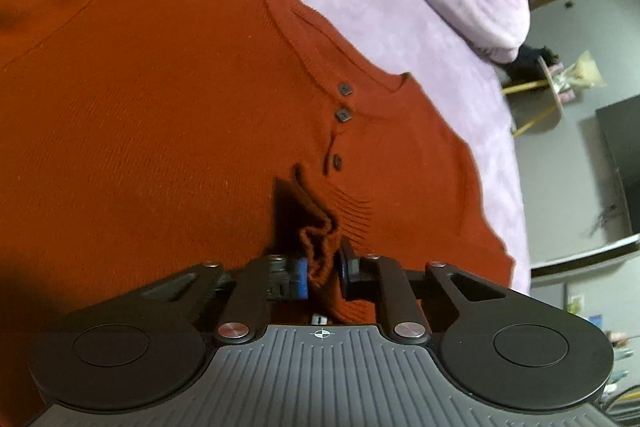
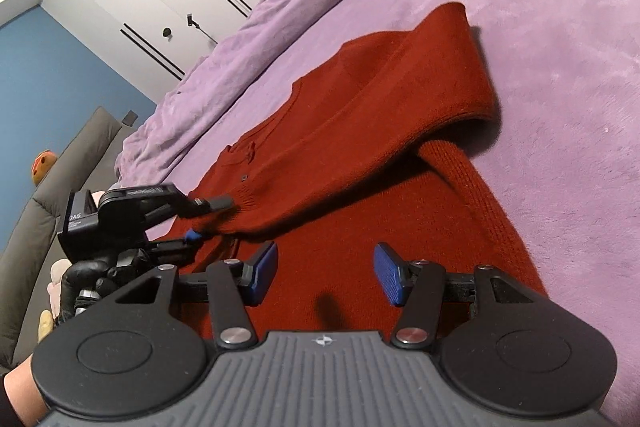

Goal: Fold small clothes

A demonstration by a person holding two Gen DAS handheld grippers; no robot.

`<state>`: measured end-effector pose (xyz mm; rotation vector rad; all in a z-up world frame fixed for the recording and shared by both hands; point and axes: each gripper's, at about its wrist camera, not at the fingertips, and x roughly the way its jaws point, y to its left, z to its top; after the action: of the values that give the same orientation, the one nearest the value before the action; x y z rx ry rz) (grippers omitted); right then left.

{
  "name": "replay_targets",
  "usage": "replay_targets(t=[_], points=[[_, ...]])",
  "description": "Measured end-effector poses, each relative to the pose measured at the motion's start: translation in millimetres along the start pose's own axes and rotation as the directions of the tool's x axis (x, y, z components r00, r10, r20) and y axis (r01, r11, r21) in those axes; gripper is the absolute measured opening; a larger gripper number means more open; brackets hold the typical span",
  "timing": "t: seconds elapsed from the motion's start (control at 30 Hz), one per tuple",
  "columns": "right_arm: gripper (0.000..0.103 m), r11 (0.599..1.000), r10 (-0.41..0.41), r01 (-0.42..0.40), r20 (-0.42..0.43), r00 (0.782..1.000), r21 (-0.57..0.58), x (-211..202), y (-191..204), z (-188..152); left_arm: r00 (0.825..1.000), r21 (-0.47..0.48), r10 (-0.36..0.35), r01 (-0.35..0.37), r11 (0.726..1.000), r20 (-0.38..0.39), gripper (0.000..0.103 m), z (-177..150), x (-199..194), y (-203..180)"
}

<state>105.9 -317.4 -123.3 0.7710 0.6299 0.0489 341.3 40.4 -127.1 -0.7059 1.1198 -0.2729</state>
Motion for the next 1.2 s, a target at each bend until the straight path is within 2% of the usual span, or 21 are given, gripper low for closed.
replay_targets(t=[0.1,0.2,0.23,0.33,0.37,0.43,0.47,0.57,0.7,0.77,0.83,0.87,0.9,0.97,1.03,1.1,1.13,1.2], points=[[0.052,1.000,0.003,-0.003,-0.003,1.000,0.004,7.7,1.9,7.1,0.999,0.055,0.002,-0.004,0.998,0.041,0.009,4.2,-10.9,-8.3],[0.052,1.000,-0.008,0.008,0.012,1.000,-0.002,16.3,4.2,18.6,0.989,0.085,-0.039,0.027,0.996,0.143,0.009,14.9,-47.2,-10.0],[0.052,1.000,-0.010,0.010,0.018,1.000,0.002,18.4,4.1,22.2,0.983,0.096,-0.030,0.013,0.995,0.180,0.009,19.5,-58.7,-8.8],[0.052,1.000,-0.016,0.015,0.035,0.999,0.019,27.1,3.0,33.5,0.956,0.143,0.067,-0.112,0.983,0.286,0.009,32.4,-87.9,3.6],[0.052,1.000,-0.019,0.018,0.040,0.999,0.021,29.8,2.9,35.9,0.945,0.142,0.124,-0.174,0.974,0.303,0.009,36.6,-93.1,13.9],[0.052,0.999,-0.031,0.030,0.050,0.998,0.023,36.6,3.0,40.7,0.933,0.128,0.201,-0.247,0.961,0.298,0.009,39.6,-95.2,33.7],[0.052,0.999,-0.034,0.033,0.052,0.998,0.030,40.3,2.3,42.6,0.933,0.111,0.223,-0.262,0.959,0.281,0.009,39.9,-93.7,46.1],[0.052,0.995,-0.016,0.010,0.060,0.998,0.099,49.2,-2.8,47.8,0.953,0.083,0.204,-0.227,0.970,0.224,0.011,37.5,-86.8,71.7],[0.049,0.985,-0.035,0.021,0.079,0.996,0.172,59.6,-9.7,53.9,0.961,0.051,0.179,-0.193,0.980,0.212,0.019,38.1,-76.3,80.6],[0.039,0.979,-0.061,0.043,0.086,0.994,0.199,64.7,-11.8,57.3,0.965,0.027,0.162,-0.171,0.985,0.205,0.019,43.2,-69.3,79.8],[0.020,0.977,-0.080,0.062,0.083,0.993,0.203,69.5,-12.4,58.9,0.967,0.028,0.151,-0.160,0.987,0.206,0.009,46.7,-68.7,77.7],[0.015,0.978,-0.102,0.086,0.072,0.992,0.192,73.2,-11.6,60.2,0.965,0.044,0.152,-0.165,0.985,0.215,0.009,45.6,-66.0,70.3],[0.006,0.979,-0.121,0.108,0.065,0.991,0.174,76.2,-10.5,61.5,0.959,0.068,0.160,-0.180,0.981,0.234,0.009,47.0,-65.0,63.1],[0.006,0.984,-0.145,0.134,0.094,0.985,0.120,75.6,-5.4,62.0,0.941,0.129,0.157,-0.203,0.971,0.301,0.008,47.0,-68.2,47.6],[0.006,0.982,-0.190,0.190,0.162,0.968,0.015,71.4,7.1,59.5,0.911,0.184,0.131,-0.217,0.959,0.391,0.008,48.0,-79.1,32.5],[0.006,0.977,-0.199,0.210,0.183,0.963,-0.043,71.7,12.4,56.6,0.879,0.233,0.105,-0.236,0.943,0.465,0.008,47.7,-86.7,22.1],[0.006,0.977,-0.198,0.209,0.165,0.966,-0.051,74.0,11.7,56.5,0.865,0.251,0.108,-0.259,0.933,0.490,0.009,47.1,-87.9,19.6],[0.009,0.984,-0.174,0.177,0.081,0.981,-0.030,80.1,6.0,55.1,0.857,0.256,0.161,-0.317,0.913,0.489,0.009,47.1,-81.9,23.2]])
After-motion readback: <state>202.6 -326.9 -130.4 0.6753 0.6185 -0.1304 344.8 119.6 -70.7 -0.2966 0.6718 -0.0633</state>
